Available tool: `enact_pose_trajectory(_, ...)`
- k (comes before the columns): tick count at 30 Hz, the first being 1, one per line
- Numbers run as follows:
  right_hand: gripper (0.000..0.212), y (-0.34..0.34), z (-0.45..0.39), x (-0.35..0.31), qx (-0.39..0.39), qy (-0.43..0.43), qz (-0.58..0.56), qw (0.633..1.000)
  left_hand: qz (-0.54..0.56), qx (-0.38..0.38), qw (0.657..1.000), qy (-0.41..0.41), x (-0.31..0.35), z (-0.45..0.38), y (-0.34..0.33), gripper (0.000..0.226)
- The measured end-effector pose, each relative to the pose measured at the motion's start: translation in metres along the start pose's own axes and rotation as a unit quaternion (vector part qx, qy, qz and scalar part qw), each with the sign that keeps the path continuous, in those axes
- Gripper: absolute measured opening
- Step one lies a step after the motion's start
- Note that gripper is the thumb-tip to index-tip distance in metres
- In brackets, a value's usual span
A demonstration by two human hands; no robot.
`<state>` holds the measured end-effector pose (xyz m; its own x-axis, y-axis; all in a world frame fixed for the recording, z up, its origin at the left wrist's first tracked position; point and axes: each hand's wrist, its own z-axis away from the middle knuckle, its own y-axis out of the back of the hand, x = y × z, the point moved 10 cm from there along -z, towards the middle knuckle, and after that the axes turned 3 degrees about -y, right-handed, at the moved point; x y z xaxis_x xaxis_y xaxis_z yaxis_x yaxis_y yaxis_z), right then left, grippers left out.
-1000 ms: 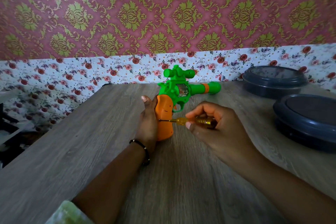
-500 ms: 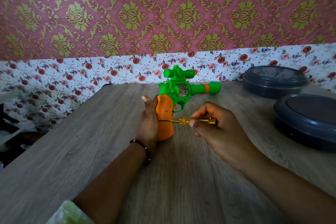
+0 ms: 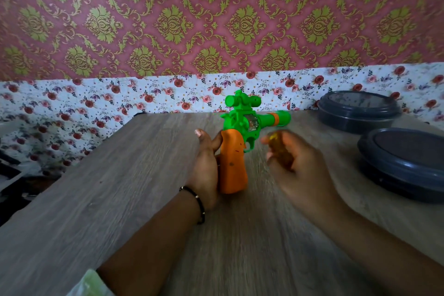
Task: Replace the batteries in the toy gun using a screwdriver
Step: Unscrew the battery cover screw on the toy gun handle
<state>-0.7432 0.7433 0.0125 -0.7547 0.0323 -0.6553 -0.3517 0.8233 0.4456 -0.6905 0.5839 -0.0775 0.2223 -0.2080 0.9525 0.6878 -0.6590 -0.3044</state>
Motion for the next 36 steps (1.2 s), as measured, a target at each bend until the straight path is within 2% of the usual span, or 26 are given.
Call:
enact_pose_trajectory(2, 0.033, -0.013, 0.003, -0.004, -0.022, 0.031, 0.085, 0.996, 0.024, -0.023, 0.999, 0.02, -0.006, 0.004, -0.011, 0.081)
enact_pose_trajectory(9, 0.041, -0.025, 0.005, -0.01, -0.04, 0.036, 0.134, 0.99, 0.083, -0.049, 0.995, 0.025, -0.017, 0.012, -0.033, 0.07)
enact_pose_trajectory(15, 0.036, -0.028, 0.009, -0.013, -0.038, 0.046, 0.158, 0.986, 0.084, -0.058, 0.995, 0.008, -0.015, 0.014, -0.036, 0.073)
enact_pose_trajectory(18, 0.022, -0.03, 0.009, -0.015, -0.03, 0.056, 0.174, 0.983, 0.079, -0.066, 0.995, -0.001, -0.016, 0.015, -0.038, 0.071)
enact_pose_trajectory(23, 0.015, -0.032, 0.01, -0.021, -0.015, 0.081, 0.213, 0.974, 0.081, -0.059, 0.995, 0.003, -0.013, 0.018, -0.038, 0.069)
enact_pose_trajectory(36, 0.019, -0.039, 0.011, -0.025, -0.009, 0.129, 0.27, 0.954, 0.113, -0.04, 0.992, 0.027, -0.011, 0.023, -0.036, 0.07)
